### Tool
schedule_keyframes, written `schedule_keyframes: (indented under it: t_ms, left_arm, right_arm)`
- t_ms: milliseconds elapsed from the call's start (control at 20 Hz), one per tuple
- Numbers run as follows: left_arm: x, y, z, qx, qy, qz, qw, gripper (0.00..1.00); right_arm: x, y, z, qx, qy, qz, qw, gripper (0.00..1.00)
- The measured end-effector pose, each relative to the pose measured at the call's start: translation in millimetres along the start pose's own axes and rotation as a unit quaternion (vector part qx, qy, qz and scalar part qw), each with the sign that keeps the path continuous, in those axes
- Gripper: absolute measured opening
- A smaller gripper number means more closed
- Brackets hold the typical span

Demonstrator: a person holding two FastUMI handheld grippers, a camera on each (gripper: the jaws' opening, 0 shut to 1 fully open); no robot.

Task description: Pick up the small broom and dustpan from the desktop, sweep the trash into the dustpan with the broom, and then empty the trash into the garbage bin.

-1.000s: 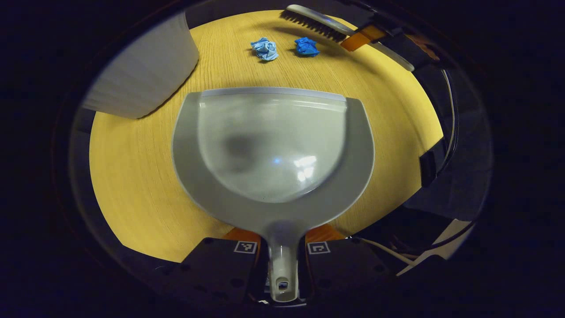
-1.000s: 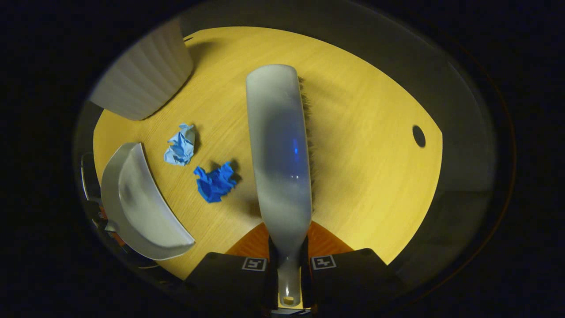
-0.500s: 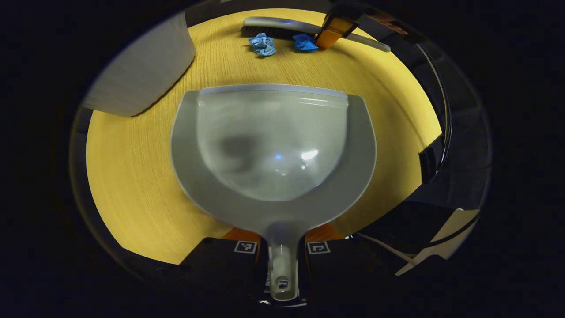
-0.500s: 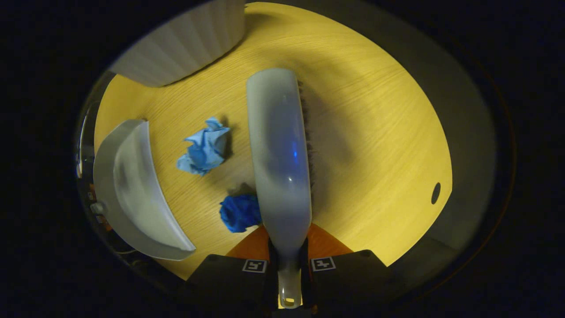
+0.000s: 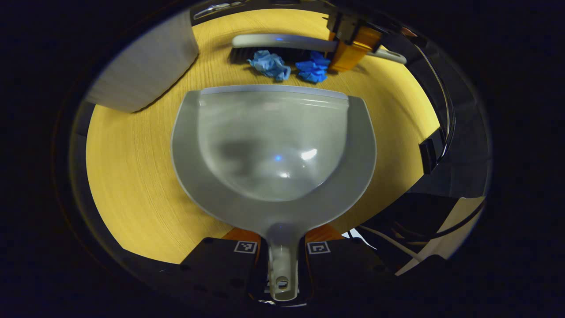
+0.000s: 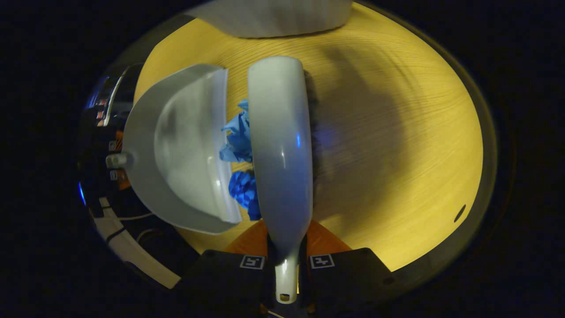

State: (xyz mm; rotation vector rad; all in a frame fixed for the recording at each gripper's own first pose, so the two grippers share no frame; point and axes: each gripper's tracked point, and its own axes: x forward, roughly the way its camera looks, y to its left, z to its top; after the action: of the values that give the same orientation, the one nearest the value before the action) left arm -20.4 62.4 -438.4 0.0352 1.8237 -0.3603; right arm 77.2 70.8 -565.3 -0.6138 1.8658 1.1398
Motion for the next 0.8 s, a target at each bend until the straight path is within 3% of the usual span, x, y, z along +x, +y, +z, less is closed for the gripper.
schedule_keyframes:
  t_ms: [100,350,600,700,800]
  left_arm:
    - [0.7,-0.2,-8.0,0.006,0.002,0.001,1.000,0.25]
    - [2.0,4.8,-14.8,0.039,0.010,0.007,0.999,0.25]
    - [5.5,4.1,-9.6,0.034,-0.039,0.018,0.998,0.25]
    - [11.2,1.4,-8.4,0.024,-0.087,0.027,0.995,0.27]
    - [20.4,-9.6,-7.4,-0.005,-0.129,0.000,0.992,0.25]
  right_arm:
    - [3.6,9.0,-3.4,-0.001,0.003,0.059,0.998,0.23]
    - [-4.9,11.2,-8.6,-0.006,-0.003,0.119,0.993,0.22]
    - [-50.7,1.9,-15.6,0.064,-0.103,0.162,0.979,0.22]
    - [-74.8,2.3,-27.2,0.117,-0.188,0.185,0.957,0.23]
    - [-88.3,3.3,-40.8,0.188,-0.286,0.215,0.915,0.23]
